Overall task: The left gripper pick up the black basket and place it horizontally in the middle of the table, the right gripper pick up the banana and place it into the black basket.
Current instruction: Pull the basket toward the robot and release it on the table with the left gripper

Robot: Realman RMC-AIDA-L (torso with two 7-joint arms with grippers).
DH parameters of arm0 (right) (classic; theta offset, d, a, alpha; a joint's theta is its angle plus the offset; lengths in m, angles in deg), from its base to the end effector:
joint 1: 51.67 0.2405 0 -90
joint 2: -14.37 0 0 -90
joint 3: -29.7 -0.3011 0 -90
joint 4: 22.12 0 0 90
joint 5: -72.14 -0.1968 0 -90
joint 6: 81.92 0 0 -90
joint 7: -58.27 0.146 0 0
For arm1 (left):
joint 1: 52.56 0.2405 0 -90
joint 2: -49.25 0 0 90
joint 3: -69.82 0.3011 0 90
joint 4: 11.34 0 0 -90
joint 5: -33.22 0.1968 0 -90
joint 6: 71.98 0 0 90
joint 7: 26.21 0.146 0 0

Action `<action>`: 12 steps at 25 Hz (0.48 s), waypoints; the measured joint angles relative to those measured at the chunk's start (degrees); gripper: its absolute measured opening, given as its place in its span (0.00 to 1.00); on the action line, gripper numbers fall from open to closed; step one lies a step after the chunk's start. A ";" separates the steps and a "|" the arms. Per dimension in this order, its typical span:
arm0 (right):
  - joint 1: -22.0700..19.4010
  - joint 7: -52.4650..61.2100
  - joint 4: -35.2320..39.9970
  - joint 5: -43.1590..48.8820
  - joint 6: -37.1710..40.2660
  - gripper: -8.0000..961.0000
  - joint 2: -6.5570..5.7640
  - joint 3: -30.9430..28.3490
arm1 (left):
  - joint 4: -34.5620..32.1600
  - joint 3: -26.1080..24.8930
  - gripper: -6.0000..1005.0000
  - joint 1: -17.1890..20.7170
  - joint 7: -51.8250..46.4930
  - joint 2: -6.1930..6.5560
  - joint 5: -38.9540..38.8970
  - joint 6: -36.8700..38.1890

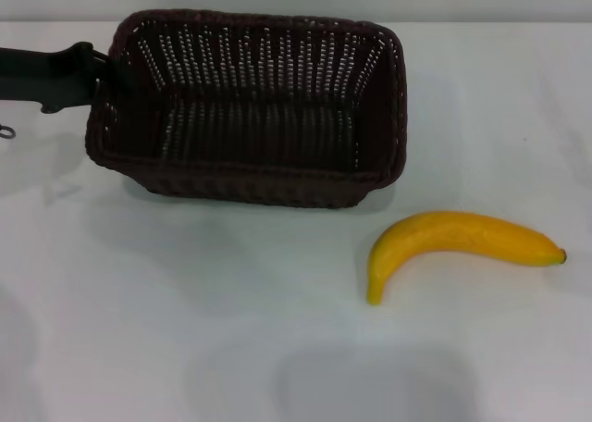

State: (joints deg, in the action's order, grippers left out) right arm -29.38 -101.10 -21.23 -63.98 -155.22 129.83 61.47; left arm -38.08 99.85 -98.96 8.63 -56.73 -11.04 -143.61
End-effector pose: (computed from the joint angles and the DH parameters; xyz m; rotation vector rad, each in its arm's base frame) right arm 0.4126 0.3177 0.0432 -1.3862 0.6036 0.7061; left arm -0.2991 0.4504 0.0563 -1.9702 -1.8742 -0.4957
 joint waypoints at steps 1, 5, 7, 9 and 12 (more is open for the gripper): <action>0.03 0.01 0.02 -0.01 0.00 0.89 -0.03 -0.20 | 0.02 0.00 0.24 0.02 0.06 -0.03 -0.01 -0.29; 0.33 -0.13 0.09 -0.03 0.31 0.89 0.03 -1.33 | 0.16 0.12 0.24 -0.03 1.11 -0.55 0.01 -3.02; 0.57 -0.11 0.11 -0.03 0.89 0.89 0.01 -1.52 | -0.24 0.16 0.24 -0.02 1.84 -1.05 -0.05 -4.05; 0.68 0.02 0.53 -0.03 1.27 0.89 -0.03 -1.54 | -0.87 0.03 0.28 0.24 2.14 -1.36 -0.11 -4.31; 0.72 0.02 1.10 -0.02 1.39 0.89 0.03 -1.54 | -3.26 -0.28 0.40 1.63 2.30 -1.43 -0.51 -4.27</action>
State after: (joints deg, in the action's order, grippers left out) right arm -28.66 -101.08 -20.13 -64.00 -153.83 129.86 59.93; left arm -41.34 99.57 -97.33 10.93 -58.16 -11.55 -147.87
